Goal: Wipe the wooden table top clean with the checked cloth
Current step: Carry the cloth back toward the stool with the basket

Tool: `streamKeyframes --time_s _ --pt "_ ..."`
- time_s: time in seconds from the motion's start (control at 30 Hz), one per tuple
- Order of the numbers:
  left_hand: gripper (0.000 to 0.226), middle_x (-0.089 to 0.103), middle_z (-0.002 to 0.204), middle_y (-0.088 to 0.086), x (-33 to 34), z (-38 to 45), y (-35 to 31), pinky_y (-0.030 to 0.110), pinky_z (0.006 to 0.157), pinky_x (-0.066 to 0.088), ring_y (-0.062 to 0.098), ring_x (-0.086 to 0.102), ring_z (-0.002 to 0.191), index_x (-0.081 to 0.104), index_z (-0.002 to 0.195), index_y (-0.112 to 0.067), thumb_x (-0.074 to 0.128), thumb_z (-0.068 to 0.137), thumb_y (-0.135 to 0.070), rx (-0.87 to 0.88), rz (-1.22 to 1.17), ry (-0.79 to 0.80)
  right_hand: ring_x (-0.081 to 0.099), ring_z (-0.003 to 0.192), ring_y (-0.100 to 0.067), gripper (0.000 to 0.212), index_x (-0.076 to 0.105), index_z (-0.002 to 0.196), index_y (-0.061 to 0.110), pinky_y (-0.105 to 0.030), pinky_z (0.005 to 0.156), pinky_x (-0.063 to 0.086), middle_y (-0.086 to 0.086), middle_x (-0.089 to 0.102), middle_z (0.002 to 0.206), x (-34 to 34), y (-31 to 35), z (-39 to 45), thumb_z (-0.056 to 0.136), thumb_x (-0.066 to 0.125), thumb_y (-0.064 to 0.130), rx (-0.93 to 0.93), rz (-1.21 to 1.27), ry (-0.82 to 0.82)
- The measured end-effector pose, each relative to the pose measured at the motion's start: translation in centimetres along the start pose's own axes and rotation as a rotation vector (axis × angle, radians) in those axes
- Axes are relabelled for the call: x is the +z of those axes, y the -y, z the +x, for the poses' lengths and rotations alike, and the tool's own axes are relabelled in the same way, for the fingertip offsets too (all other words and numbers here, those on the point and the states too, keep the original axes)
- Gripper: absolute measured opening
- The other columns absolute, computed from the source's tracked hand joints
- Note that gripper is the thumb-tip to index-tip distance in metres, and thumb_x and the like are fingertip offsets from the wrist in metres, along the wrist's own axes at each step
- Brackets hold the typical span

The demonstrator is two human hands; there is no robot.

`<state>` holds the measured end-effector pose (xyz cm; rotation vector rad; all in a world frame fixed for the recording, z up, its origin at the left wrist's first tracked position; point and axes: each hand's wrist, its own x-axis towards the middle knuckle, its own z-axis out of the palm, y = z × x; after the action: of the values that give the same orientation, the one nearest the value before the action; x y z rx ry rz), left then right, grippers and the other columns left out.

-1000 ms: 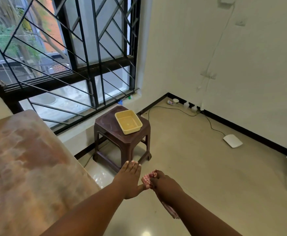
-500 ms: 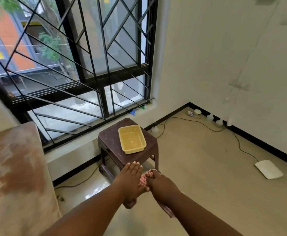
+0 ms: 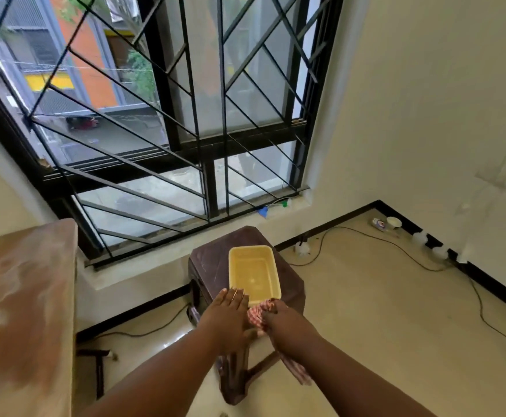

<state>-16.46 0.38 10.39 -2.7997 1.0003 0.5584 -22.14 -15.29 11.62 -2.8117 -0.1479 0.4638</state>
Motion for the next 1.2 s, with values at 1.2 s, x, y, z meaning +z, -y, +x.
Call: streamKeyframes --time_s 1.2 --pt "0.094 -0.012 0.158 0.009 2.4 22.3 10.9 0.043 0.117 -0.012 0.023 -0.017 0.144 -0.012 0.149 -0.012 0.017 0.086 -0.076 -0.351 -0.269 0.295 0.035 0.131 -0.031 0.057 0.024 0.147 0.020 -0.036 0.107 0.031 -0.014 0.026 0.148 5.7 -10.0 31.7 0.095 0.047 0.026 0.192 0.309 0.319"
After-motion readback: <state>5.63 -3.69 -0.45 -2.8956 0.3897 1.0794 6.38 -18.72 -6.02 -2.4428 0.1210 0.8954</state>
